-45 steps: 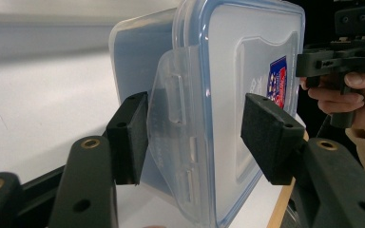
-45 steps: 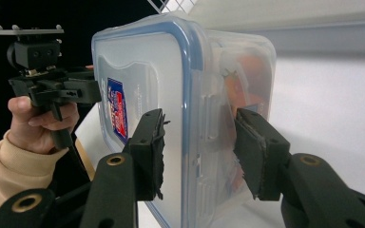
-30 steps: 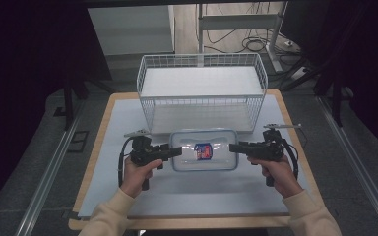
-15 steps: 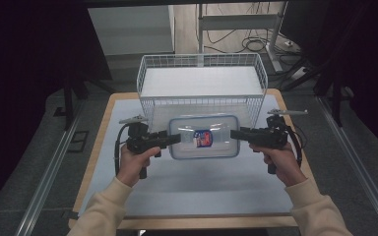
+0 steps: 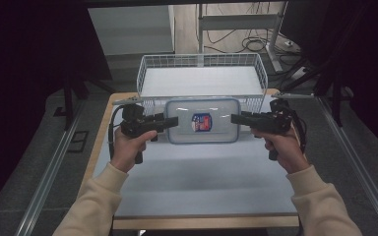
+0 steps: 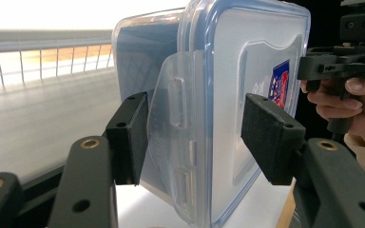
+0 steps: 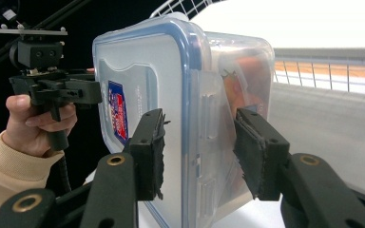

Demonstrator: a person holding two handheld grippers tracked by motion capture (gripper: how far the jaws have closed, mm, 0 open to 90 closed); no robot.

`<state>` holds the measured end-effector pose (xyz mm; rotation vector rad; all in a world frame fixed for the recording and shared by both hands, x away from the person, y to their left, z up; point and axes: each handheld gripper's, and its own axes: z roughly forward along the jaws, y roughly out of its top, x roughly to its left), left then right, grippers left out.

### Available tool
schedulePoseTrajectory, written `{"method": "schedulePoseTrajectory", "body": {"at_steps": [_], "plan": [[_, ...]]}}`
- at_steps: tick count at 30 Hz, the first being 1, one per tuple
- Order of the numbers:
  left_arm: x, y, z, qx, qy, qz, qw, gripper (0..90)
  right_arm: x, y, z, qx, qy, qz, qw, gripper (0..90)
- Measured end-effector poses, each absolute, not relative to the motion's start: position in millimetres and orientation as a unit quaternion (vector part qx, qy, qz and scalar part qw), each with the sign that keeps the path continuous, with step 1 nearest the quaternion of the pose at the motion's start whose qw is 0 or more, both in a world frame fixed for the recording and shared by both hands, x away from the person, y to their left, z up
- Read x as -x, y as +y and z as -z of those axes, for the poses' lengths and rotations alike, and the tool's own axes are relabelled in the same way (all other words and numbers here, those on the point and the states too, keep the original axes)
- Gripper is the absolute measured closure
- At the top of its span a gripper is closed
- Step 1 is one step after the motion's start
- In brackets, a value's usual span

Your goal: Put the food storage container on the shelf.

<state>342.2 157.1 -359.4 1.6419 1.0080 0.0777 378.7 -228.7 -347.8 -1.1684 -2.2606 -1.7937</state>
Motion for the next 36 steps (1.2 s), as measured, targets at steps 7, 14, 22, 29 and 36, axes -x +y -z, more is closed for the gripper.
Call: {"method": "schedulePoseTrajectory", "body": {"at_steps": [7,14,22,29,36], "plan": [[-352,160,343,-0.697,0.428,-0.039,0.574,43.7,-387,-225,331,0.368,-0.73,0.576,0.006,53.7],[-366,161,327,-0.699,0.423,-0.048,0.575,43.7,-400,-223,318,0.362,-0.729,0.58,0.001,53.7],[-384,163,308,-0.699,0.418,-0.061,0.577,43.7,-420,-221,299,0.358,-0.732,0.58,-0.003,53.4],[-403,165,296,-0.697,0.419,-0.064,0.579,43.7,-444,-219,287,0.359,-0.729,0.583,0.001,53.4],[-427,169,293,-0.691,0.424,-0.063,0.582,43.6,-471,-214,280,0.358,-0.734,0.578,0.004,53.4]]}}
